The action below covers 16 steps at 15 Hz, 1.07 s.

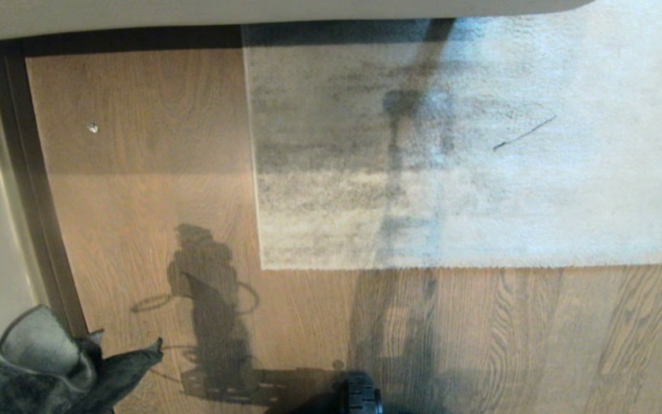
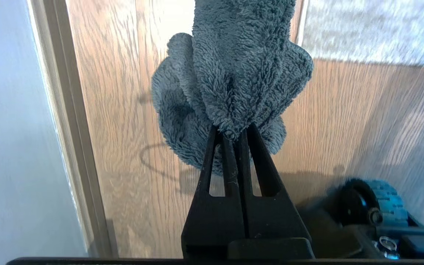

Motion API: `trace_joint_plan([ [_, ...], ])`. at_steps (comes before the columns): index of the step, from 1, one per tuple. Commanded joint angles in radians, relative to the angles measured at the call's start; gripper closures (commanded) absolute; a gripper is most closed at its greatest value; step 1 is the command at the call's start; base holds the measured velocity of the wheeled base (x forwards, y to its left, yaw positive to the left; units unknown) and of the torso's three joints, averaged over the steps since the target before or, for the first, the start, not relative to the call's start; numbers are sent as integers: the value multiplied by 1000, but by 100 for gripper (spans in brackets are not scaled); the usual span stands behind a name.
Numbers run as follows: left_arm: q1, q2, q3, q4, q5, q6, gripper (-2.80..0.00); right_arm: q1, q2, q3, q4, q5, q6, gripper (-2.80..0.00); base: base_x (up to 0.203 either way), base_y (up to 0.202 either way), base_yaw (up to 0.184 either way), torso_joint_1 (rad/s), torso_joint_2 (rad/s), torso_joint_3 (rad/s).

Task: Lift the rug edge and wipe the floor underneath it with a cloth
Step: Lift up the carpet

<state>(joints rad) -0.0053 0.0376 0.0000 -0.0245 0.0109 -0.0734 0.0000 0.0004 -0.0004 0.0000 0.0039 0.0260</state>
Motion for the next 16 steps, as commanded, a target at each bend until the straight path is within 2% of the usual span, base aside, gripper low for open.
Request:
trace_joint_plan([
  [1, 1, -38, 0, 0, 0, 0, 0, 0, 1, 0, 0, 1, 0, 0, 0, 0, 0, 0, 0, 0],
  [3, 1, -38, 0, 3, -2, 6, 0, 0, 0, 0, 0, 1, 0, 0, 0, 0, 0, 0, 0, 0],
  [6, 1, -38, 0, 14, -6, 53, 0, 0, 0, 0, 0, 1, 0, 0, 0, 0, 0, 0, 0, 0],
  [16, 1, -38, 0, 14, -5, 47, 0, 0, 1, -1, 0, 1, 0, 0, 0, 0, 0, 0, 0, 0],
])
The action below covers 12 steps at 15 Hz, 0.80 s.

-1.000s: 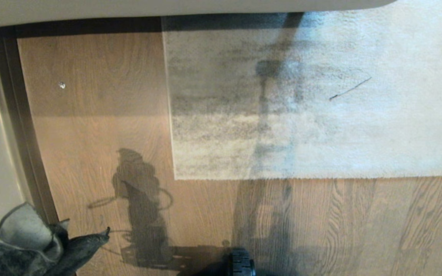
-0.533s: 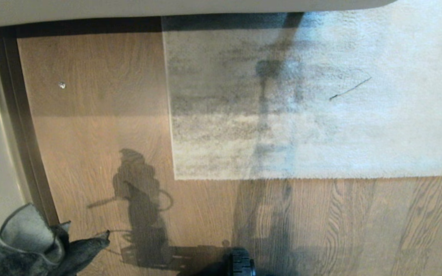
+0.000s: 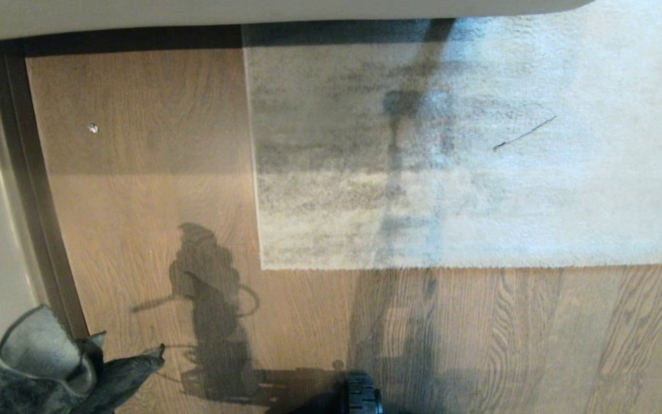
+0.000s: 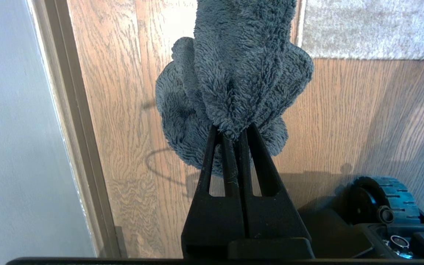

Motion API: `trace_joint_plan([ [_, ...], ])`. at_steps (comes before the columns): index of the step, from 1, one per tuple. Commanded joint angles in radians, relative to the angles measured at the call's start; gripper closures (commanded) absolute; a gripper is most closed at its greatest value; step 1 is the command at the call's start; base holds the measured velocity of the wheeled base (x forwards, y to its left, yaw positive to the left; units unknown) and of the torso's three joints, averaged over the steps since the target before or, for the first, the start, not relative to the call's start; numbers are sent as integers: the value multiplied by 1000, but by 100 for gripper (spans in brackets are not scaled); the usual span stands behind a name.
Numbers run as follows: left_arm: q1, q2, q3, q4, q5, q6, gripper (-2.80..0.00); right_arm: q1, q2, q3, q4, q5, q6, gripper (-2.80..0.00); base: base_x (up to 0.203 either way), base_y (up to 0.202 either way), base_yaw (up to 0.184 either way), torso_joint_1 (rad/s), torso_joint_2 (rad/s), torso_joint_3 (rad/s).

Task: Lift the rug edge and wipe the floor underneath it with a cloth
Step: Lift up the carpet

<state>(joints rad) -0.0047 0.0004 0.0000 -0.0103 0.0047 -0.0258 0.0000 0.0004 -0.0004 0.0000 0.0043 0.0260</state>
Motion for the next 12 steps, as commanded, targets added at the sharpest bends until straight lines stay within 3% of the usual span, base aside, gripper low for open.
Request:
trace_joint_plan([
  [1, 0, 0, 0, 0, 0, 0, 0, 0, 0, 0, 0, 0, 0, 0, 0, 0, 0, 0, 0, 0],
  [12, 0, 0, 0, 0, 1, -2, 0, 0, 0, 0, 0, 0, 0, 0, 0, 0, 0, 0, 0, 0],
])
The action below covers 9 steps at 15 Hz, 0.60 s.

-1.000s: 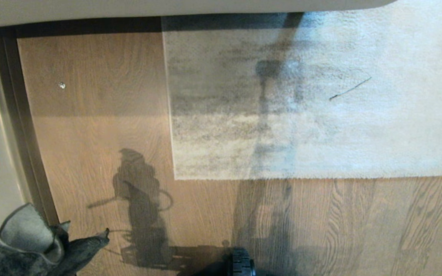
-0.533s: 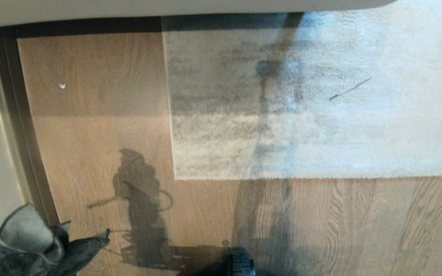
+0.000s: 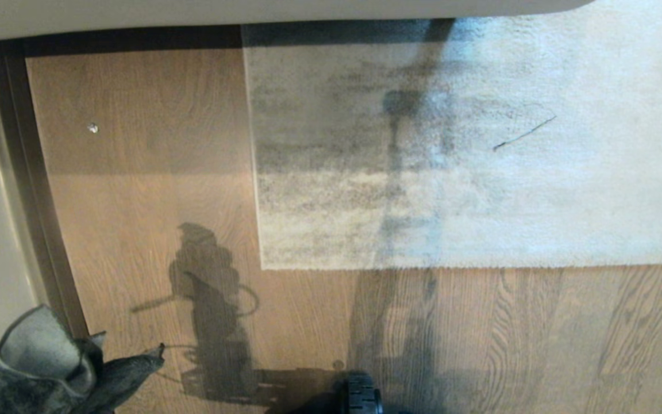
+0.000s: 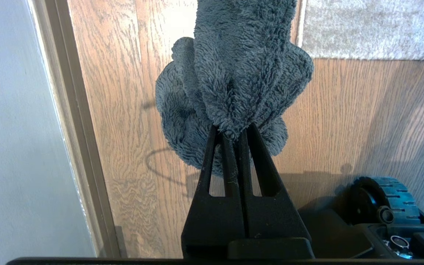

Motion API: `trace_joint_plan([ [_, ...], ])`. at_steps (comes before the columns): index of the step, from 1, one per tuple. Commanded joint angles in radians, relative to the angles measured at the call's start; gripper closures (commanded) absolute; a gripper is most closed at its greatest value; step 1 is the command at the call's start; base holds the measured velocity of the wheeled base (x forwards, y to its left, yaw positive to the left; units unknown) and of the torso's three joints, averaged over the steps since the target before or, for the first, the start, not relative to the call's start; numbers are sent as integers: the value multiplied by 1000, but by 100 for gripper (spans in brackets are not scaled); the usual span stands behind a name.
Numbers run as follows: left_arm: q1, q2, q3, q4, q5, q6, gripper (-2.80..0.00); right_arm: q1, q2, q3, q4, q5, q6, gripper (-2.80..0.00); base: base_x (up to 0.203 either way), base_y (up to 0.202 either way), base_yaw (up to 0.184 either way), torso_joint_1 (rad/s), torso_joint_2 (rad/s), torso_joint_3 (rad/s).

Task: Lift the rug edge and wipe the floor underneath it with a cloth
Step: Lift up the carpet

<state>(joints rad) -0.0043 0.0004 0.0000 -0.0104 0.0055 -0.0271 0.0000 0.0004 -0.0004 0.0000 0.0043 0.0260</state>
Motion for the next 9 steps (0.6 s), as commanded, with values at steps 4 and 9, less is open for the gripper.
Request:
trace_joint_plan([
  [4, 0, 0, 0, 0, 1, -1, 0, 0, 0, 0, 0, 0, 0, 0, 0, 0, 0, 0, 0, 0],
  [9, 0, 0, 0, 0, 1, -1, 0, 0, 0, 0, 0, 0, 0, 0, 0, 0, 0, 0, 0, 0],
])
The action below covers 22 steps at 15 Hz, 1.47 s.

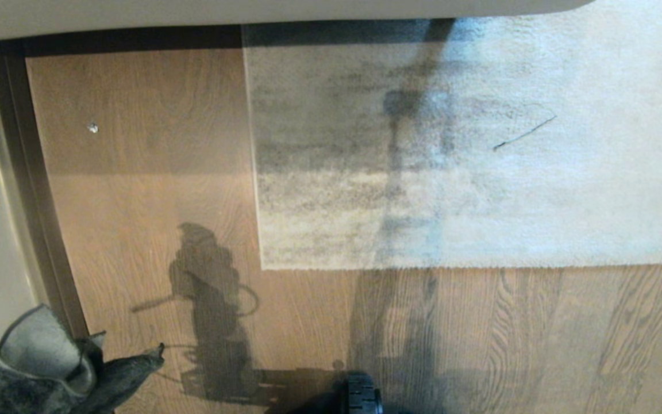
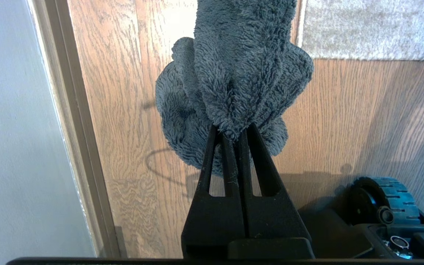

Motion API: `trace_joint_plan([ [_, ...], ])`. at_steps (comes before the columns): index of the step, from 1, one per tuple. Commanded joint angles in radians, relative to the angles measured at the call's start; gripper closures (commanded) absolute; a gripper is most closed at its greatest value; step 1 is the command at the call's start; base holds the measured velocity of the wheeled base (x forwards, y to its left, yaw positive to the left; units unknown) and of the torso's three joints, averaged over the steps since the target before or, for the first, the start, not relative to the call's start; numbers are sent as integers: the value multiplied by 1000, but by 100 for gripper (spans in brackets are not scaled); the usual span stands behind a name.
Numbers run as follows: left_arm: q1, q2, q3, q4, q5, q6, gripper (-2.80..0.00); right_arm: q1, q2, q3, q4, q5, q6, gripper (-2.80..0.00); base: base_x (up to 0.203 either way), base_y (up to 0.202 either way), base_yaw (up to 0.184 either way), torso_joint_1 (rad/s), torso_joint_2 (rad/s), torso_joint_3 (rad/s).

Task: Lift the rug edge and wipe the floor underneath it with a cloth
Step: Lift up the carpet

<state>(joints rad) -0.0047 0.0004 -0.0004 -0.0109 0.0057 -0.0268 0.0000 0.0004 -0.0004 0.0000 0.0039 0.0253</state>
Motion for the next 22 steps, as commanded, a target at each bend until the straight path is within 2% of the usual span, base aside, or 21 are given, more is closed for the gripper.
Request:
trace_joint_plan([
  [1, 0, 0, 0, -1, 0, -1, 0, 0, 0, 0, 1, 1, -11, 0, 0, 0, 0, 0, 0, 0],
  [5, 0, 0, 0, 0, 0, -1, 0, 0, 0, 0, 2, 5, -58, 0, 0, 0, 0, 0, 0, 0],
  [10, 0, 0, 0, 0, 0, -1, 0, 0, 0, -15, -14, 19, -185, 0, 0, 0, 0, 0, 0, 0],
  [13, 0, 0, 0, 0, 0, -1, 0, 0, 31, -99, 19, 70, -214, 0, 0, 0, 0, 0, 0, 0],
  [17, 0, 0, 0, -1, 0, -1, 0, 5, 203, -214, 26, 112, -253, 0, 0, 0, 0, 0, 0, 0],
  [20, 0, 0, 0, -1, 0, -1, 0, 8, 384, -294, 10, 207, -274, 0, 0, 0, 0, 0, 0, 0],
  [22, 0, 0, 0, 0, 0, -1, 0, 8, 485, -314, -6, 356, -263, 0, 0, 0, 0, 0, 0, 0],
])
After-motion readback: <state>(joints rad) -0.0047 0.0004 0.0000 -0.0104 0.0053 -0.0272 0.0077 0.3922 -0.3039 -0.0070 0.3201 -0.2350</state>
